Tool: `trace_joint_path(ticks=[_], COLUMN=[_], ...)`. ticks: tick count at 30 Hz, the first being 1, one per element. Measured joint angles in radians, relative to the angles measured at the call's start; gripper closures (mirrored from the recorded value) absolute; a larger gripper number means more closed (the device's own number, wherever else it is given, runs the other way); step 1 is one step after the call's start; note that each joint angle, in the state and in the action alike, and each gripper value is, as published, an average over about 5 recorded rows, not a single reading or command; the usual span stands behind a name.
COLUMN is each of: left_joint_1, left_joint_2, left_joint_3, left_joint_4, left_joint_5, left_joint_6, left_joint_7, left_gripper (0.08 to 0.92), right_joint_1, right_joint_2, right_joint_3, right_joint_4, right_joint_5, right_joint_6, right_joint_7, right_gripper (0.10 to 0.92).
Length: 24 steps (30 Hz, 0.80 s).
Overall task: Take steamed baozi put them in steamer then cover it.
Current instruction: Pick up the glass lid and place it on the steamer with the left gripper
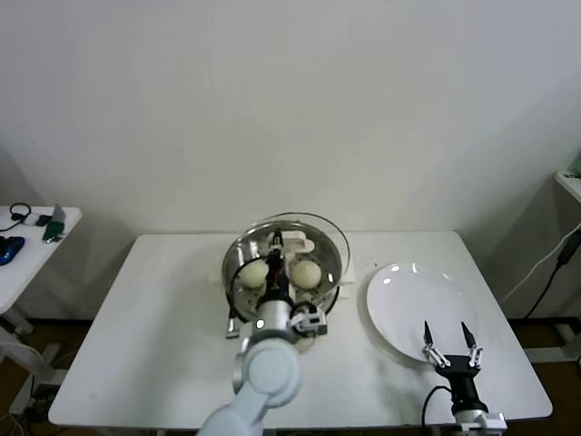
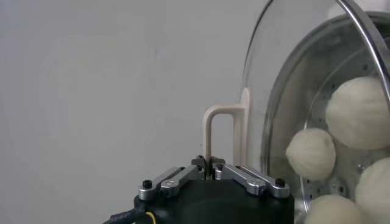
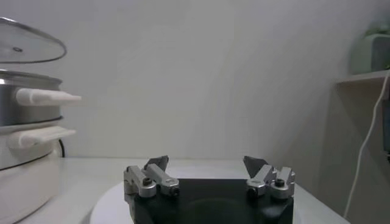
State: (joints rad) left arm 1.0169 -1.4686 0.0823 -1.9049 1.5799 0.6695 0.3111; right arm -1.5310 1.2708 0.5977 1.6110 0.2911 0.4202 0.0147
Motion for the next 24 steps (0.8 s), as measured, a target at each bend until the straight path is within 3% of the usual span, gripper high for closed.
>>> trace_joint_path(ticks=[24], left_joint_1=[0.029], left_joint_2=[-0.023], left_joint_3=[-0.027], left_joint_4=[0.098], left_joint_5=[0.07], left_joint_6=[-0.026], left_joint_7=[-0.057], left_gripper=[0.86], right_joint_1=[0.0], right_joint_2=[0.002], right_joint_3=[0.006], right_joint_4=[-0.007], right_joint_5=[0.002], right_joint_6=[0.009], right_joint_7=[0.002], right_gripper=[0.203])
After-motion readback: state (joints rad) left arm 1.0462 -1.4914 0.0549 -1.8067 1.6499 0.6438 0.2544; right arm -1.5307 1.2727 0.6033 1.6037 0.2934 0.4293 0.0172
